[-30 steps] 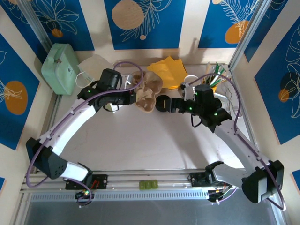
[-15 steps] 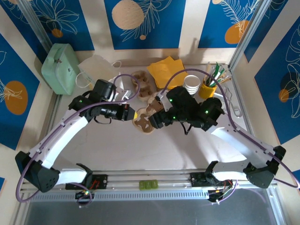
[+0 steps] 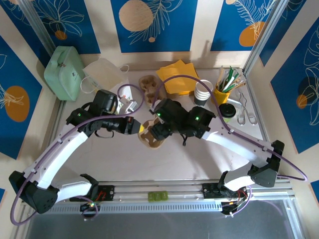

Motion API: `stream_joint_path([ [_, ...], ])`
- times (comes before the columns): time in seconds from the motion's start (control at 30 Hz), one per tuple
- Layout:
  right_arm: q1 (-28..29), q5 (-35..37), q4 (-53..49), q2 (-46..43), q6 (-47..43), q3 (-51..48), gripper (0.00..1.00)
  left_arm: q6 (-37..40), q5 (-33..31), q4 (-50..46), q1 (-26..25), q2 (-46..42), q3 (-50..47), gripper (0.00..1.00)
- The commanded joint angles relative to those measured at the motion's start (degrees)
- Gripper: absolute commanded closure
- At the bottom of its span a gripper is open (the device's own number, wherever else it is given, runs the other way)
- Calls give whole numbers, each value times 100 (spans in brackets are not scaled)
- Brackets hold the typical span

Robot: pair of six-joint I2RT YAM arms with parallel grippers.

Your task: Pack the takeout coffee

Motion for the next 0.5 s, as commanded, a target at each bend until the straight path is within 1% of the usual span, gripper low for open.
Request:
stream_joint_path([
  [0.0, 24, 337, -168, 199, 70, 280, 25, 187, 224, 93, 46, -137, -104, 100],
  [0.1, 24, 415, -365, 440, 214, 433, 26, 214, 122, 118, 48, -184, -164, 100],
  [0.2, 6, 334, -416, 521, 310, 482, 28, 196, 115, 181, 45, -255, -223, 100],
  [0.37, -18, -65, -141, 376, 344, 251, 36, 186, 44, 175, 59, -339, -272, 100],
  [0.47, -33, -129, 5, 238, 378, 46, 37, 162, 44, 182, 54, -353, -287, 100],
])
